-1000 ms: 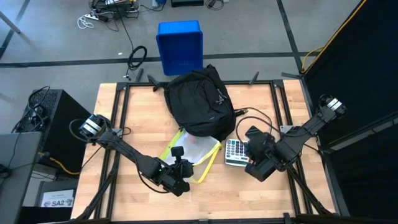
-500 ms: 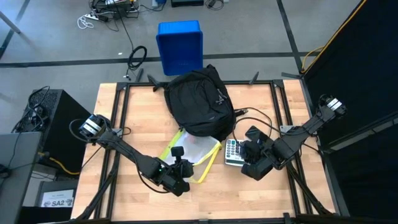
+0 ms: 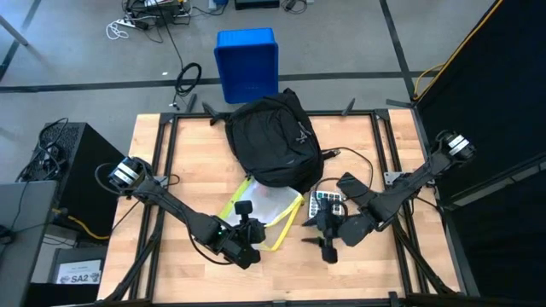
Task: Unpack backpack
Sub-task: Remove the game card from the yellow zip bag
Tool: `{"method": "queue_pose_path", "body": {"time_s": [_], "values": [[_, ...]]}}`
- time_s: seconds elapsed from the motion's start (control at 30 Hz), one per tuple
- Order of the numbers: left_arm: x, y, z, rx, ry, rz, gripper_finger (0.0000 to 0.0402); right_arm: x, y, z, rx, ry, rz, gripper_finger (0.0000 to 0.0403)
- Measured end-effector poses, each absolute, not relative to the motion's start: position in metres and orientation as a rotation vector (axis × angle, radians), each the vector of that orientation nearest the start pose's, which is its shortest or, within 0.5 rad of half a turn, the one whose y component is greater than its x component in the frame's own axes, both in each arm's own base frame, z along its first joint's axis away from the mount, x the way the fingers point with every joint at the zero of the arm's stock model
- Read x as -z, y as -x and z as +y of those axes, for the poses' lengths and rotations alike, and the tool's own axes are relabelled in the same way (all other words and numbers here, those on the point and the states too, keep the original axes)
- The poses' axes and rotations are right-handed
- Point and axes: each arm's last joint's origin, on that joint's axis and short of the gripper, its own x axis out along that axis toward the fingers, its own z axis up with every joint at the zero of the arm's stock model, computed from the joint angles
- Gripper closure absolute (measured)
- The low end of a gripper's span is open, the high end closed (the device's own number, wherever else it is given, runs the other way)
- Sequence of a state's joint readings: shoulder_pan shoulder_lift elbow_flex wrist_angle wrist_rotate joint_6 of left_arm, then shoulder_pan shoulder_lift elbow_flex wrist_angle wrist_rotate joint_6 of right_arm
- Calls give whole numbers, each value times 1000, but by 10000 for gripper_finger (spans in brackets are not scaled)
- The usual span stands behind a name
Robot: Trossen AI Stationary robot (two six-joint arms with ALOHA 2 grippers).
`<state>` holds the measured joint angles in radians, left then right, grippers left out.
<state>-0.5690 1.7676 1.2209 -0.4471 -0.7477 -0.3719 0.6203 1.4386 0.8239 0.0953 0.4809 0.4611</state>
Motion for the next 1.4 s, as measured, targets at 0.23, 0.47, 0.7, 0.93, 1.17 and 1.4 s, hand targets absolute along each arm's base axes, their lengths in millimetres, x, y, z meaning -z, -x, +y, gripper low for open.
{"method": "queue_pose_path", "body": {"time_s": [0.23,0.47,0.7,0.93,1.17,1.4], "values": [[-212,-316,-176,-313,-254,726,402,-189,-278,182,-154,-181,395,228],[-212,-317,-175,-308,-247,728,402,-152,-322,203,-96,-37,458,242],[-211,-316,-177,-250,-219,759,402,-134,-348,166,169,-22,508,263],[-212,-318,-176,-274,-223,741,402,-129,-362,128,228,-50,580,276],[-218,-322,-182,-233,-263,667,380,-118,-354,117,292,-49,715,275],[-230,-320,-203,-162,-376,538,356,-112,-342,128,305,-52,801,273]]}}
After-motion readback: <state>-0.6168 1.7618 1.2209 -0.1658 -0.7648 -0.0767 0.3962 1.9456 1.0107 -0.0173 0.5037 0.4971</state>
